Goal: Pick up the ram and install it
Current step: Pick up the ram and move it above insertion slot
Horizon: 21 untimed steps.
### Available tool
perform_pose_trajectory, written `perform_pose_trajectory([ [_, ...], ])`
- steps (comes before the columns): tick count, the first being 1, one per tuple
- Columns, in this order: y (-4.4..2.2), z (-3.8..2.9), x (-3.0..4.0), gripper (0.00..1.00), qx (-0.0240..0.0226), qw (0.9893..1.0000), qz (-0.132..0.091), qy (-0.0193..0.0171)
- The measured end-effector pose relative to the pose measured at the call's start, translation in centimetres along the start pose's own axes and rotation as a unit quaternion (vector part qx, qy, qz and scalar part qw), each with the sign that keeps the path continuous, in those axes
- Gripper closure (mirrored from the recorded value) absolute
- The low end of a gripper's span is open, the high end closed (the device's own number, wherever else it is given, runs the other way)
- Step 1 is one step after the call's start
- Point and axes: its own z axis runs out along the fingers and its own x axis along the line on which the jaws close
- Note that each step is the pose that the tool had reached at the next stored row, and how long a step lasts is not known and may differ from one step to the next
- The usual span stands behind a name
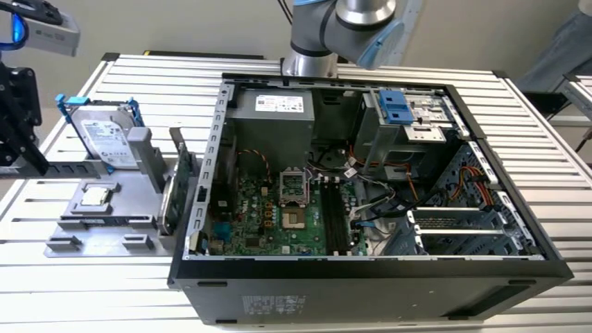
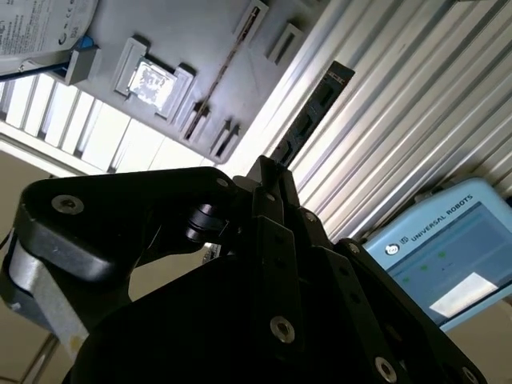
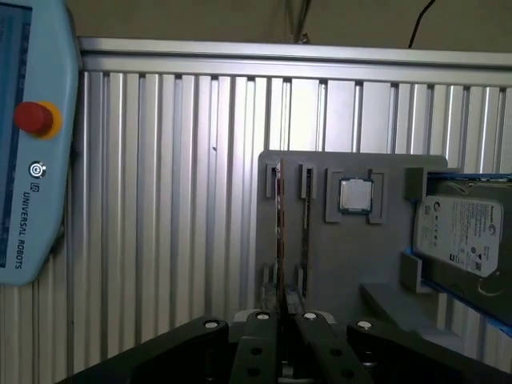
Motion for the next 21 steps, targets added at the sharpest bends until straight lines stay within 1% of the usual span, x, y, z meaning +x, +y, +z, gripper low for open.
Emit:
perform_pose_trajectory([
  [7, 0.0, -0.74, -0.01, 1.0, 0.0, 1.0, 0.0, 0.0017],
  [16, 0.01, -1.39, -0.02, 1.0, 0.0, 1.0, 0.0, 0.0033],
  [21, 0.01, -1.89, -0.02, 1.0, -0.0001, 1.0, 0.0, 0.0039],
])
